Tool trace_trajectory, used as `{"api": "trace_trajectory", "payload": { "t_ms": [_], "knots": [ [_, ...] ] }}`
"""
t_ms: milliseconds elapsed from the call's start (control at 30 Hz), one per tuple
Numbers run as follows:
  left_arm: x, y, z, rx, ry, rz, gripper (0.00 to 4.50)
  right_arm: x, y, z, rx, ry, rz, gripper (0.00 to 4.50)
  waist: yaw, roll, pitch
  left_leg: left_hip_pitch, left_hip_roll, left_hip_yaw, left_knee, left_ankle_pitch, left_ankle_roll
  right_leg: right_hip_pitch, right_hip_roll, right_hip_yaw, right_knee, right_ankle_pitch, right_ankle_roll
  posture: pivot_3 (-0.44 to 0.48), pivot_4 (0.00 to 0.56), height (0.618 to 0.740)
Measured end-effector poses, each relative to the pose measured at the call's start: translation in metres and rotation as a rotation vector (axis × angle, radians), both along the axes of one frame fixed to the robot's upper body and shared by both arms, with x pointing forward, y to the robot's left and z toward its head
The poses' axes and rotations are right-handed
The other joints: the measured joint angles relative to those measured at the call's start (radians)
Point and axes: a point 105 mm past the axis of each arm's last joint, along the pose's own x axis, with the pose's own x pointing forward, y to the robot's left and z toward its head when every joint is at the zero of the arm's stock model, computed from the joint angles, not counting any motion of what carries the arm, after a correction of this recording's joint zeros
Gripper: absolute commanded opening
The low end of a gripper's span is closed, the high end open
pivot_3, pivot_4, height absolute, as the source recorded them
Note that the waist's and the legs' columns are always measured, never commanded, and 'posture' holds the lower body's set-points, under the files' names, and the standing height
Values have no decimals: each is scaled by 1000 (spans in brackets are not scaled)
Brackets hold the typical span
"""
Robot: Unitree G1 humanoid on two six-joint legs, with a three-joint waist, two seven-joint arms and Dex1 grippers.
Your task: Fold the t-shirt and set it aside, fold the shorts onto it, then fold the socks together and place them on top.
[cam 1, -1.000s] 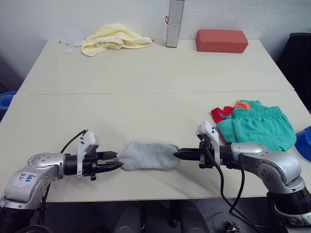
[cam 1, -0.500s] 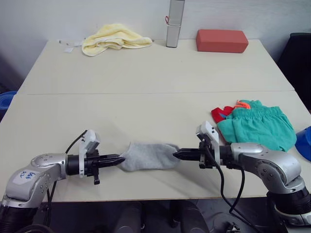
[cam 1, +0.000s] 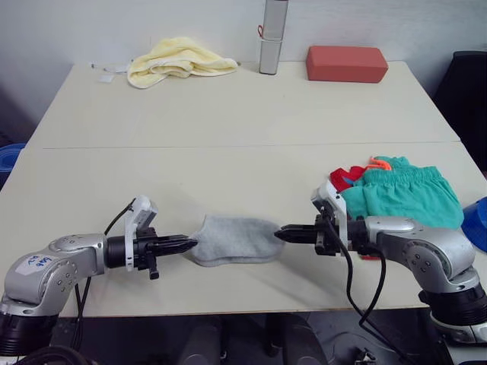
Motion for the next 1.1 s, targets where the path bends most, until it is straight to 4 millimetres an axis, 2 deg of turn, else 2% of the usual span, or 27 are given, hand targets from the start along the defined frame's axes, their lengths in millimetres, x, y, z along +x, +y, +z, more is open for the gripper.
{"api": "trace_trajectory", "payload": {
  "t_ms": [267,667,700,767,800,867,1033,1067,1100],
  "knots": [
    [-1,1,-6,22,28,0,71,4,-4,-7,-33,20,-37,0,0,0,0,0,0,0,0,0,0,0,0,0,0,0,0,0,150,740],
    [3,3,-9,31,23,12,71,6,1,-8,-21,7,-44,0,0,0,0,0,0,0,0,0,0,0,0,0,0,0,0,0,150,740],
    [2,3,-9,28,25,8,500,7,3,-8,-19,4,-50,0,0,0,0,0,0,0,0,0,0,0,0,0,0,0,0,0,150,740],
    [1,2,-9,22,26,0,1002,9,4,-10,-17,11,-64,0,0,0,0,0,0,0,0,0,0,0,0,0,0,0,0,0,150,740],
    [1,2,-9,23,24,0,1318,10,3,-10,-18,6,-68,205,0,0,0,0,0,0,0,0,0,0,0,0,0,0,0,0,150,740],
    [1,3,-10,22,16,4,1935,11,3,-8,-15,-15,-72,635,0,0,0,0,0,0,0,0,0,0,0,0,0,0,0,0,150,740],
    [6,7,-6,34,-91,27,3571,15,-4,0,-7,-71,-88,2383,0,0,0,0,0,0,0,0,0,0,0,0,0,0,0,0,150,740],
    [7,9,-4,28,-120,36,3580,16,-8,1,-15,-84,-95,2720,0,0,0,0,0,0,0,0,0,0,0,0,-1,0,0,0,150,740],
    [8,12,-1,23,-148,45,3580,17,-14,2,-17,-106,-106,2720,1,0,0,0,0,0,0,0,0,0,0,0,-1,0,0,0,150,740]
  ]
}}
